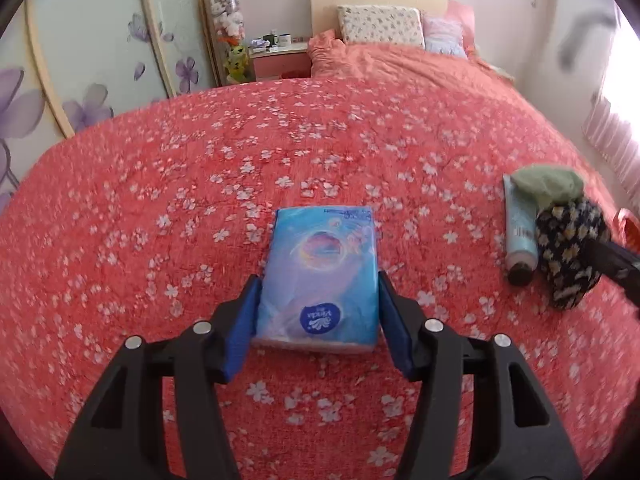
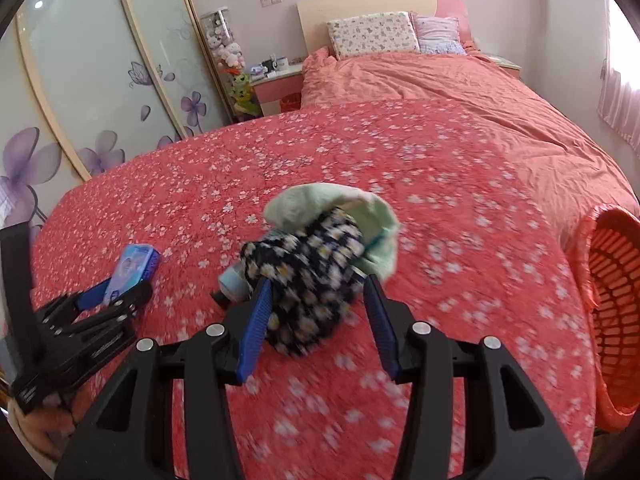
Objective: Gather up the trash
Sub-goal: 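Grasp the blue tissue pack with the left tool while the right tool reaches the black floral cloth, then grasp the black floral cloth with the right tool while the left tool holds the tissue pack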
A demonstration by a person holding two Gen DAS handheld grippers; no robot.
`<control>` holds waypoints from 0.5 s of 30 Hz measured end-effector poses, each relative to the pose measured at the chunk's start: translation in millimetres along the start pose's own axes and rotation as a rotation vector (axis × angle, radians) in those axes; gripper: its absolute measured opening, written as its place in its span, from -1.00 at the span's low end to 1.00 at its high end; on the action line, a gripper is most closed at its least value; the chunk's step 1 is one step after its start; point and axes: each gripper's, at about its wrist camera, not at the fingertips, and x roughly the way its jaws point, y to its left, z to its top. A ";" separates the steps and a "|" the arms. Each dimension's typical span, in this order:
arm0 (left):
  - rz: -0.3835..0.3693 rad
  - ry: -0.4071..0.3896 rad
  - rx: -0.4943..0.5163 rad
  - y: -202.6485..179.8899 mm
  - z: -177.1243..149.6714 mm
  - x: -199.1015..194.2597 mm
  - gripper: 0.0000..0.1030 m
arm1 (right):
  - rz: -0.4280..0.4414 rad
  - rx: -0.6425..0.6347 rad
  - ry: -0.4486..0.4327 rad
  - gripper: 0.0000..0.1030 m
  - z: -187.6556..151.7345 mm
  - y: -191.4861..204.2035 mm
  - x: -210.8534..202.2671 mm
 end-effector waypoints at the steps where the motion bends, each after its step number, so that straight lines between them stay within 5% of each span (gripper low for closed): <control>1: -0.003 0.000 -0.004 0.7 -0.1 -0.3 0.08 | -0.002 0.000 0.006 -0.37 1.8 0.7 3.6; 2: -0.003 0.000 -0.003 0.9 -0.3 -0.5 0.08 | -0.002 0.005 0.019 -0.66 1.6 -0.4 7.3; 4: -0.005 -0.001 -0.002 2.9 0.1 -0.4 0.07 | 0.016 0.027 0.021 -0.86 -4.0 -6.2 3.9; 15: -0.021 -0.004 0.022 -7.1 -15.9 -10.8 0.01 | -0.063 0.044 -0.033 -0.90 -37.8 -46.1 -48.4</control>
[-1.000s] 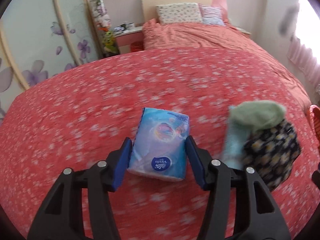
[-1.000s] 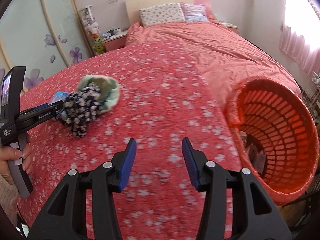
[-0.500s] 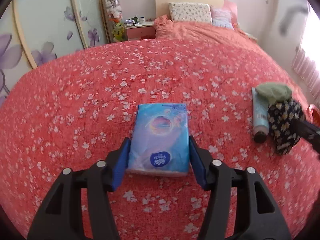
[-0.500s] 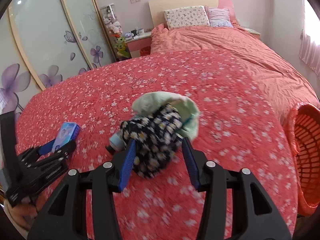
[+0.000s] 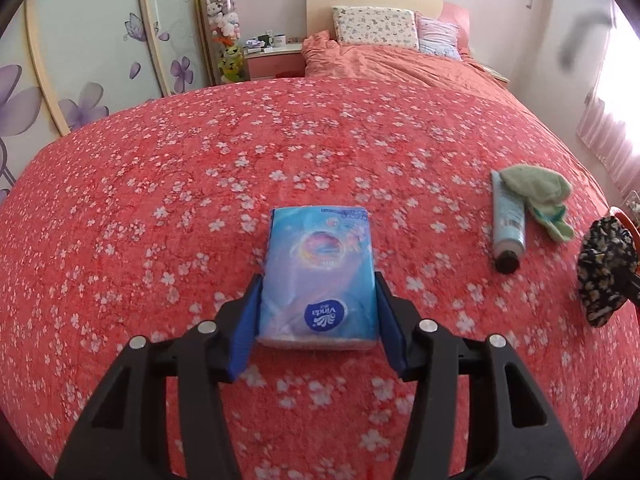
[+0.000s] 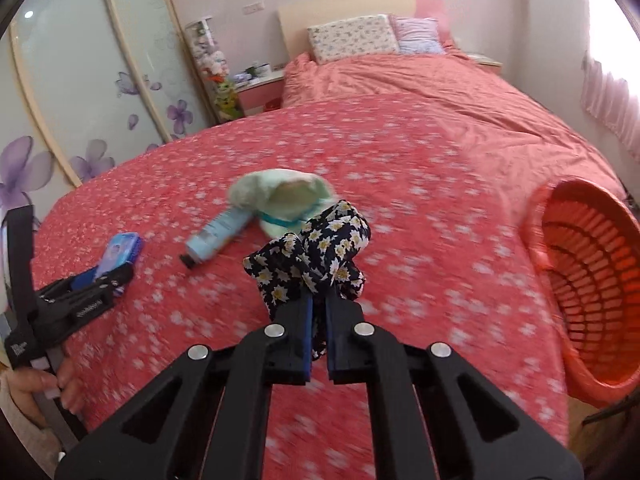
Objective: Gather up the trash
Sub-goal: 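Grasp the black floral cloth with the right tool while the left tool holds the tissue pack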
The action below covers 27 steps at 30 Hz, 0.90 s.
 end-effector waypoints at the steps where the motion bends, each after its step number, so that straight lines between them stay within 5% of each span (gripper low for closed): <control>1: -0.007 0.000 0.007 -3.0 -2.8 -1.9 0.01 | -0.009 0.002 0.001 -0.90 0.2 -3.7 1.0; 4: -0.028 0.003 0.024 -14.4 -12.0 -7.7 0.01 | -0.015 0.024 0.020 -0.82 0.0 -14.9 5.0; 6: -0.036 0.005 0.035 -22.3 -14.3 -9.2 0.01 | 0.004 0.045 0.029 -0.19 0.7 -20.5 7.8; 8: -0.027 0.004 0.043 -26.6 -13.7 -8.1 0.01 | 0.004 0.048 0.020 0.19 0.7 -21.6 8.5; 16: -0.019 0.001 0.033 -30.0 -7.7 -5.4 0.03 | -0.044 0.004 0.053 0.20 8.7 -3.7 30.1; 20: -0.020 0.003 0.029 -26.4 -3.7 -3.5 0.04 | -0.112 -0.019 0.072 -0.13 5.4 -1.0 41.9; 27: -0.028 0.003 0.022 -19.9 -2.1 -2.1 0.05 | -0.133 -0.022 0.053 -0.16 1.3 -3.2 39.9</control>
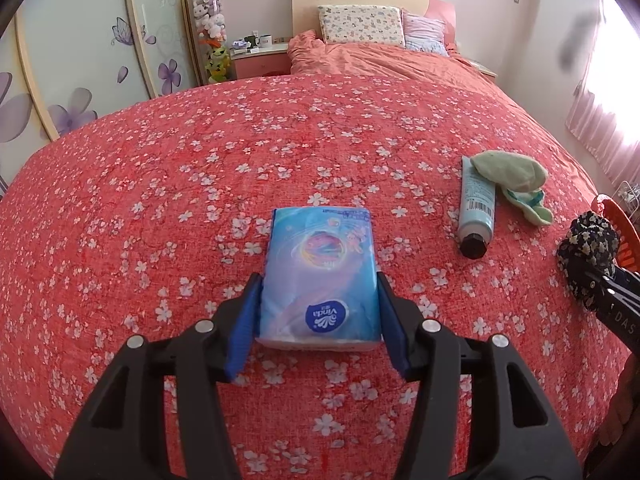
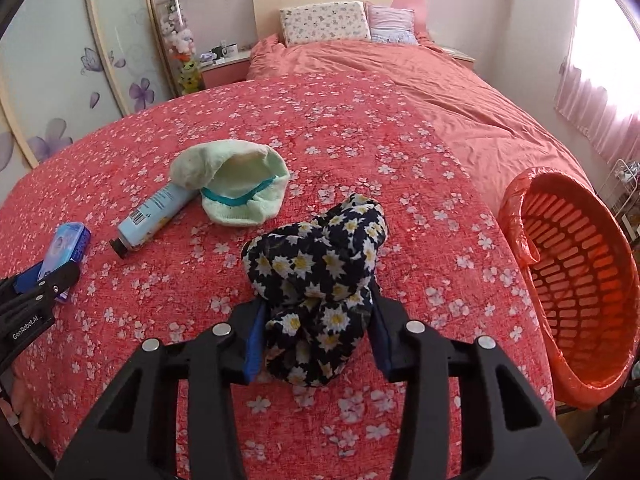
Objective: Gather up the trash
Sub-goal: 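Grasp the black floral cloth with the right tool while the left tool holds the tissue pack, then carry the tissue pack and floral cloth toward the orange basket with both tools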
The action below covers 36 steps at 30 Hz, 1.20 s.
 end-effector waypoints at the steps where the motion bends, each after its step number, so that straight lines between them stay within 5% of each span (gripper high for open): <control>1: 0.001 0.000 0.000 -0.1 -0.1 0.1 0.05 | 0.004 0.006 -0.001 -0.16 -0.5 -1.3 -0.5; 33: 0.003 0.003 -0.005 1.1 -1.3 0.1 0.11 | 0.017 0.006 -0.009 -0.11 -0.3 0.6 -3.8; 35: 0.011 -0.002 0.002 -0.3 -1.2 -1.1 0.01 | 0.018 0.005 -0.012 -0.13 -0.2 1.0 -4.8; 36: 0.013 -0.003 0.005 -0.5 -1.5 -1.7 0.00 | 0.018 0.007 -0.014 -0.32 -0.7 0.5 -6.0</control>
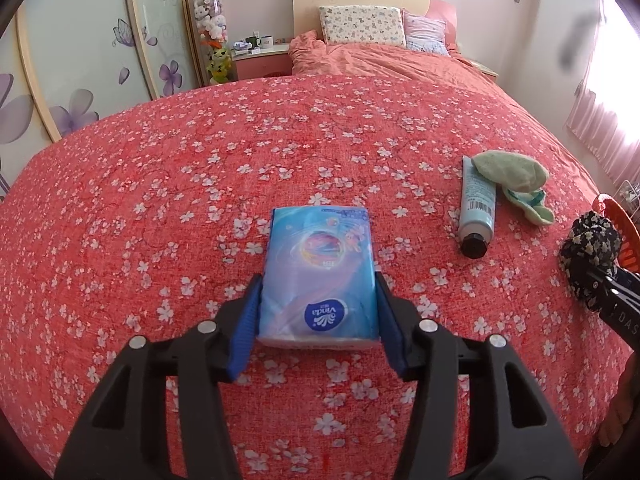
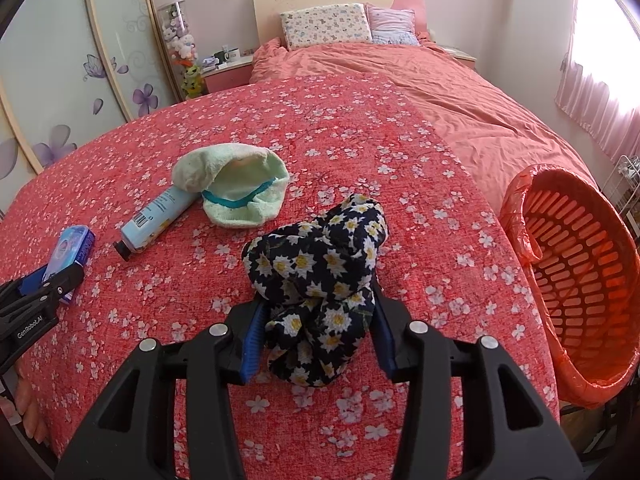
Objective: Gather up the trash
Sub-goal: 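Carry the tissue pack and floral cloth toward the orange basket with both tools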
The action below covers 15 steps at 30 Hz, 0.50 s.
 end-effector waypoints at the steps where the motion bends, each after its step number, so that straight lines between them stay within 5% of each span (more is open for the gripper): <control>1: 0.001 -0.001 0.002 -0.5 -0.3 -0.5 -0.01 | 0.003 0.004 0.000 -0.43 -0.8 -1.4 -1.0; 3: 0.002 -0.005 0.005 -1.5 -0.9 -2.1 -0.02 | 0.027 0.025 0.003 -0.65 -2.3 -7.6 -3.9; 15: -0.025 -0.087 0.038 -27.6 -0.6 -56.7 -0.03 | 0.079 0.068 -0.114 -0.69 0.0 -34.7 -68.5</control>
